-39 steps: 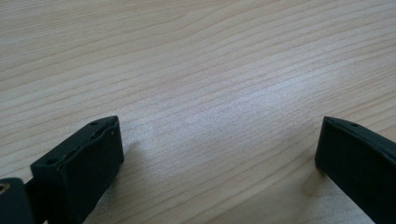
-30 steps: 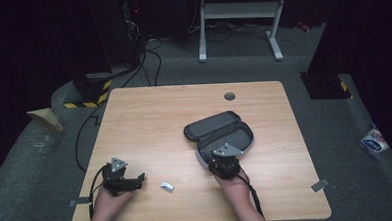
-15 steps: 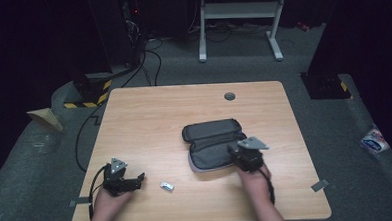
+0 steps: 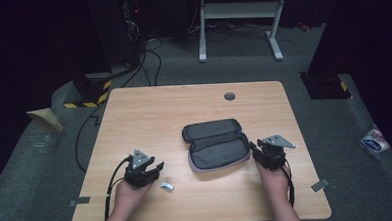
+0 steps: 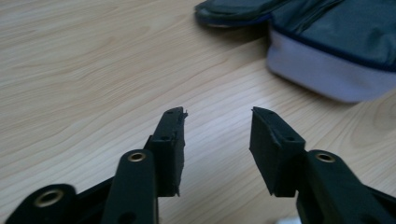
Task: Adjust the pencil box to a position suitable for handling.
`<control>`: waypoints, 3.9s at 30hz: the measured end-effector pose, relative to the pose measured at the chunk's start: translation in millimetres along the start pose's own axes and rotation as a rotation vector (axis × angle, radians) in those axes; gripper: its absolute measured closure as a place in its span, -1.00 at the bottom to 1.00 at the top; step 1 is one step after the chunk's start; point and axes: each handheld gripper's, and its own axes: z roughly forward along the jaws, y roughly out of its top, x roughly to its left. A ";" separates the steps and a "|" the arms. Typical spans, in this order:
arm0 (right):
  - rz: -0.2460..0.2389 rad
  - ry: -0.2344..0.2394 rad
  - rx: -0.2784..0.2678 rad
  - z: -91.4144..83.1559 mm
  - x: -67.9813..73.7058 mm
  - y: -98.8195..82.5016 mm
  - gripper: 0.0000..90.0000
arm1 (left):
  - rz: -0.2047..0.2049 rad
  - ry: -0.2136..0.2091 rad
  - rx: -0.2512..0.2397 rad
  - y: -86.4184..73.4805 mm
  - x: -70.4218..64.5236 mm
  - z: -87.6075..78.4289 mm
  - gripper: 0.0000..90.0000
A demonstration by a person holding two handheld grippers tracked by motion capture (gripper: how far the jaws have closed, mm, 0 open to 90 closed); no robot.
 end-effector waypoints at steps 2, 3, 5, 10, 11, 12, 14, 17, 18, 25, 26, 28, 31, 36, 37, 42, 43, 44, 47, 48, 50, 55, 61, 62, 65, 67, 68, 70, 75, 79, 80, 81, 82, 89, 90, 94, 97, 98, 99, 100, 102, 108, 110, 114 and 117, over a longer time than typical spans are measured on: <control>0.009 -0.009 -0.002 0.0 -1.1 0.0 0.52 | 0.010 -0.003 0.018 6.7 -10.3 10.4 0.30; 0.017 -0.021 0.007 2.6 -4.9 -0.7 0.55 | 0.003 -0.005 0.025 9.1 -15.0 15.9 0.33; 0.026 -0.022 0.022 5.2 -6.1 -1.4 0.56 | -0.009 -0.013 0.040 13.4 -21.1 26.1 0.35; 0.005 -0.021 0.062 16.1 -5.5 -3.5 0.54 | -0.004 -0.012 0.080 23.9 -32.8 45.1 0.40; 0.003 -0.020 0.061 16.6 -5.7 -3.5 0.53 | -0.004 -0.007 0.086 25.2 -34.4 47.6 0.42; 0.001 -0.025 0.057 16.6 -5.7 -3.5 0.53 | 0.002 -0.001 0.093 26.4 -35.6 50.6 0.44; 0.006 -0.024 0.060 18.5 -7.2 -4.2 0.52 | -0.009 -0.007 0.095 27.2 -36.8 54.0 0.46; 0.007 -0.020 0.080 22.5 -7.6 -5.7 0.52 | -0.016 -0.008 0.088 28.1 -37.8 57.6 0.49; 0.004 -0.017 0.084 23.6 -6.2 -6.1 0.52 | -0.024 -0.011 0.087 28.2 -37.7 58.4 0.50; -0.008 0.039 0.078 25.8 8.8 -6.8 0.50 | -0.053 -0.003 0.067 26.9 -26.0 54.1 0.50; -0.012 0.042 0.079 26.4 11.6 -6.8 0.49 | -0.060 0.002 0.066 25.8 -22.7 52.8 0.50; -0.016 0.061 0.080 28.5 19.6 -6.9 0.49 | -0.073 0.008 0.064 23.2 -15.2 50.0 0.50; -0.036 0.096 0.078 32.2 37.5 -6.2 0.49 | -0.094 0.017 0.062 18.3 -6.6 45.4 0.50; -0.054 0.119 0.077 33.3 51.8 -5.7 0.49 | -0.114 0.020 0.056 9.7 3.9 37.0 0.50; -0.062 0.124 0.078 33.1 54.3 -5.6 0.49 | -0.118 0.020 0.054 8.1 4.6 35.6 0.51; -0.076 0.127 0.081 32.9 60.9 -4.9 0.49 | -0.118 0.004 0.052 1.7 2.7 30.3 0.51; -0.074 0.126 0.082 33.1 60.8 -4.9 0.49 | -0.116 -0.001 0.052 1.3 1.4 30.1 0.52; -0.071 0.125 0.084 33.1 60.6 -4.8 0.49 | -0.106 0.000 0.052 1.3 -0.2 30.1 0.53; -0.069 0.120 0.085 33.2 57.9 -4.4 0.49 | -0.101 -0.009 0.054 1.4 -3.0 31.5 0.53; -0.068 0.118 0.087 33.0 56.6 -4.2 0.49 | -0.099 -0.007 0.053 1.5 -3.2 32.2 0.53; -0.063 0.112 0.085 31.4 53.4 -3.6 0.47 | -0.100 -0.004 0.049 1.7 -2.5 32.5 0.52; -0.056 0.107 0.064 24.2 46.5 -4.7 0.44 | -0.095 0.023 0.039 -0.2 6.3 25.5 0.51; -0.046 0.090 0.048 9.9 32.1 -11.1 0.36 | -0.092 0.025 0.035 -7.2 12.5 14.5 0.50; -0.049 0.079 0.046 5.4 26.6 -14.2 0.34 | -0.085 0.026 0.037 -9.4 13.0 12.0 0.48; -0.044 0.071 0.044 1.2 21.6 -17.0 0.31 | -0.073 0.026 0.038 -15.8 14.4 3.9 0.47; -0.045 0.063 0.048 -2.0 17.1 -19.5 0.28 | -0.068 0.026 0.034 -19.8 16.0 -1.2 0.45; -0.044 0.059 0.052 -3.1 15.2 -21.0 0.25 | -0.061 0.022 0.032 -22.1 17.0 -3.4 0.44; -0.043 0.053 0.066 -4.5 11.4 -24.5 0.22 | -0.053 0.018 0.037 -26.0 18.0 -6.6 0.43; -0.029 0.040 0.099 -8.2 6.1 -33.7 0.10 | -0.048 0.011 0.041 -36.8 21.5 -13.3 0.35; -0.057 0.025 0.131 -10.7 5.1 -39.4 0.02 | -0.055 0.000 0.039 -46.2 22.2 -19.1 0.27; -0.054 0.022 0.144 -10.7 4.5 -41.1 0.00 | -0.059 -0.009 0.043 -48.1 22.0 -20.0 0.25; -0.053 0.015 0.168 -9.6 3.3 -44.5 -0.03 | -0.045 -0.012 0.045 -49.4 21.6 -21.0 0.19; -0.053 0.015 0.168 -9.6 3.3 -44.5 -0.03 | -0.037 -0.013 0.045 -50.2 20.7 -22.1 0.19; -0.086 -0.006 0.176 -9.0 6.8 -49.6 -0.06 | -0.027 -0.045 0.028 -53.5 18.6 -31.1 0.11; -0.085 -0.007 0.175 -8.9 6.9 -49.8 -0.06 | -0.030 -0.054 0.024 -53.2 18.3 -32.0 0.11; -0.071 -0.005 0.177 -8.7 6.4 -49.8 -0.07 | -0.009 -0.090 0.009 -52.8 13.6 -33.7 0.08; -0.076 -0.004 0.177 -8.7 5.9 -49.7 -0.07 | 0.001 -0.109 0.038 -53.4 6.3 -30.2 0.07; -0.074 -0.005 0.177 -8.7 6.0 -49.7 -0.07 | 0.002 -0.111 0.047 -53.6 2.9 -29.1 0.06; -0.076 -0.004 0.176 -8.6 5.8 -49.7 -0.07 | 0.017 -0.114 0.049 -53.7 0.1 -28.6 0.06; -0.070 -0.006 0.178 -8.8 6.3 -49.8 -0.07 | 0.030 -0.118 0.049 -53.7 -2.7 -28.0 0.05; -0.070 -0.006 0.178 -8.9 6.3 -49.8 -0.07 | 0.050 -0.125 0.049 -53.4 -6.5 -26.8 0.04; -0.071 -0.003 0.179 -8.9 6.5 -49.8 -0.08 | 0.090 -0.116 0.066 -51.9 -17.5 -18.3 0.01; -0.070 -0.004 0.178 -8.9 6.5 -49.8 -0.08 | 0.095 -0.121 0.072 -51.5 -20.8 -14.5 0.01; -0.072 -0.001 0.178 -8.8 6.5 -49.8 -0.08 | 0.118 -0.118 0.071 -49.7 -27.5 -7.7 0.00; -0.073 0.001 0.178 -8.7 6.5 -49.8 -0.08 | 0.120 -0.116 0.066 -47.4 -30.9 -4.0 0.03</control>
